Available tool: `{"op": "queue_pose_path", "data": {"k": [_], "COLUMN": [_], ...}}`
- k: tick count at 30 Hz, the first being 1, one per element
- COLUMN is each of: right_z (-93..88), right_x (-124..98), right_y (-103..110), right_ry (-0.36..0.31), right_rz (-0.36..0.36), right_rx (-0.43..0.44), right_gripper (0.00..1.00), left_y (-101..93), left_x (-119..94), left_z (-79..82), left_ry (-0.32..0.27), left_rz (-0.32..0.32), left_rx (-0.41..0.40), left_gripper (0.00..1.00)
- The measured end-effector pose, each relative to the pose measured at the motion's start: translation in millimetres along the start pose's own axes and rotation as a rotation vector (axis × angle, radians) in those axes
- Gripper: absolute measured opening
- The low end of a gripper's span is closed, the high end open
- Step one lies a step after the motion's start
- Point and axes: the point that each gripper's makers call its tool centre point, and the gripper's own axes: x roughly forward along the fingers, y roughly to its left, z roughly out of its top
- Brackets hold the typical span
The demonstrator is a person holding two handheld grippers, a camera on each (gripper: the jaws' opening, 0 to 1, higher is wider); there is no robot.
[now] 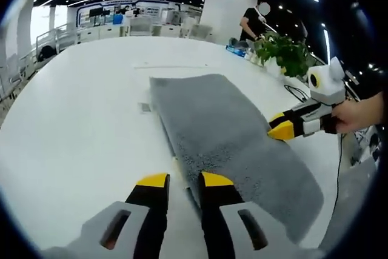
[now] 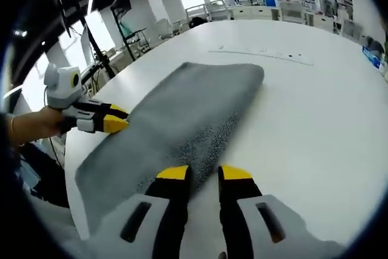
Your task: Fold the towel on the table until its edges align and the towel forms a compact rectangular stack.
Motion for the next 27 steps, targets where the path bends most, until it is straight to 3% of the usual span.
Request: {"op": "queue_pose_path", "data": {"k": [3,10,19,27], "right_z": [1.3,3.5,0.0,-12.4], "right_x": [1,1,1,-16], "right_y": [-1,-1,-5,-27], "right_ry": [-0.009,-0.014,-0.011,-0.023], "right_rz": [0.002,0.026,0.030,0.004], "right_rx": [0.000,0.022,0.017,0.062], "right_gripper": [0.12,0.08,0.04,0.04], "left_y": [-5.5,-4.1,-10.6,-36.3], "left_x": [1,3,6,17], "left_z": [-0.5,0.3,1.5,4.6], "left_ry": [-0.002,0.006,0.024,0.033], "left_rz": [-0.021,-0.058,-0.062,-0.089], "left_rx": [0.001,-0.017,0.026,0.060], "left_gripper": [0.10,0.08,0.06,0.06]}}
